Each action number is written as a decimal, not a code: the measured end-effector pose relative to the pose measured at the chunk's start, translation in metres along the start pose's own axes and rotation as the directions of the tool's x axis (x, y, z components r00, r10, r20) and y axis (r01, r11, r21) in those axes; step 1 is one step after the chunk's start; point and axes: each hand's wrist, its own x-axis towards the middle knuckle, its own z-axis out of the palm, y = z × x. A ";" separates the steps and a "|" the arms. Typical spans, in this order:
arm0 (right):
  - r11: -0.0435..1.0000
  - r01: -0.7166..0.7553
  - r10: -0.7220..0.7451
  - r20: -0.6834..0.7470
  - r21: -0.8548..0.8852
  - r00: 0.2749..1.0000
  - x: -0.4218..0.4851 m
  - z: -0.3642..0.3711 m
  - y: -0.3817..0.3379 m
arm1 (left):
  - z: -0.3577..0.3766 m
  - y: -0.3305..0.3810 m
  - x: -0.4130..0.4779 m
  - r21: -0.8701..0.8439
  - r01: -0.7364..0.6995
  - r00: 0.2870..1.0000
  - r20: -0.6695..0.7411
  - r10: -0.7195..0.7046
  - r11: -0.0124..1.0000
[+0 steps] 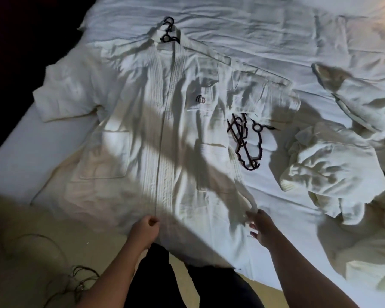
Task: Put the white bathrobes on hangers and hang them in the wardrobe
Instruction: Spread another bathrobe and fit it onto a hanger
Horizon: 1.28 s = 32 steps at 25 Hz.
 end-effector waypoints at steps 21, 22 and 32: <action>0.850 0.253 -0.428 0.326 0.461 0.843 -0.163 0.193 -0.202 | -0.220 0.019 0.053 -0.644 -0.036 0.996 -0.086 -0.025 0.764; 0.863 0.269 -0.419 0.307 0.428 0.855 -0.155 0.215 -0.194 | -0.234 0.009 0.066 -0.701 -0.019 0.993 -0.096 -0.068 0.713; 0.513 0.495 -0.767 -0.115 -0.701 0.631 -0.114 0.304 -0.170 | -0.317 -0.051 0.198 -0.983 0.120 0.940 0.157 -0.302 -0.137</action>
